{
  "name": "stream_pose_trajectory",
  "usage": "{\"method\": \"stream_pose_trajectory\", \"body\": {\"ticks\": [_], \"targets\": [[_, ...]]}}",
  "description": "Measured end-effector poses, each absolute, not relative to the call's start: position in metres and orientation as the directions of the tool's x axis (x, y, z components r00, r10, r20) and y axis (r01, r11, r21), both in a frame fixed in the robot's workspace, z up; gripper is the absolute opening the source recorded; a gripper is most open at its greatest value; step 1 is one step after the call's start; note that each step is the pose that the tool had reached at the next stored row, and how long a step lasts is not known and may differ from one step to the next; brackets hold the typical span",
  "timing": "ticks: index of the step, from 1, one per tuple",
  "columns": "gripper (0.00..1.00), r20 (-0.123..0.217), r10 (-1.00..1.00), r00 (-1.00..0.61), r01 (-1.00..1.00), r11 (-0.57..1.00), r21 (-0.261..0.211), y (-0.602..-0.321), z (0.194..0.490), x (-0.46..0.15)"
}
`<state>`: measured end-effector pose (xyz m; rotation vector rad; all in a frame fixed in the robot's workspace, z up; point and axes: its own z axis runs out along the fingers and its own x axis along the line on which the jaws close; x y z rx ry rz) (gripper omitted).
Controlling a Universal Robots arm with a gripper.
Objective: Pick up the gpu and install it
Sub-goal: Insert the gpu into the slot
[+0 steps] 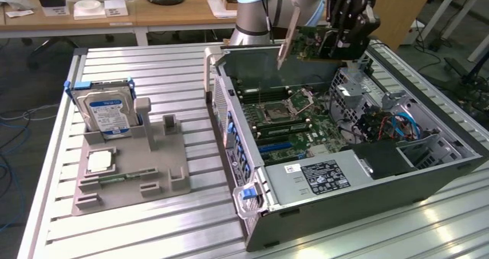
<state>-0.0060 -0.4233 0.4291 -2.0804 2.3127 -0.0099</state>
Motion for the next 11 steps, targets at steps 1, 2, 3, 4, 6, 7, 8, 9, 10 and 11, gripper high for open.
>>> {"method": "stream_pose_trajectory", "body": {"ticks": [1,2,3,4,6,7,8,9,10,11], "targets": [[0.28,-0.019,-0.996,-0.088,-0.996,0.088,-0.025,-0.4233,0.429,-0.006],[0.28,-0.019,-0.997,-0.068,-0.997,0.069,-0.025,-0.4233,0.4289,-0.006],[0.28,-0.019,-0.999,-0.051,-0.998,0.051,-0.025,-0.4233,0.4288,-0.006],[0.28,-0.019,-0.999,-0.033,-0.999,0.033,-0.025,-0.4233,0.4287,-0.0061],[0.28,-0.019,-1.0,0.002,-1.0,-0.001,-0.025,-0.4233,0.4285,-0.006],[0.28,-0.019,-1.0,0.02,-0.999,-0.019,-0.025,-0.4233,0.4284,-0.006],[0.28,-0.019,-0.999,0.038,-0.999,-0.037,-0.025,-0.4233,0.4283,-0.006],[0.28,-0.019,-0.998,0.057,-0.998,-0.056,-0.025,-0.4233,0.4283,-0.006],[0.28,-0.019,-0.997,0.075,-0.997,-0.075,-0.025,-0.4233,0.4282,-0.006],[0.28,-0.019,-0.995,0.093,-0.995,-0.092,-0.025,-0.4233,0.4281,-0.006]]}}
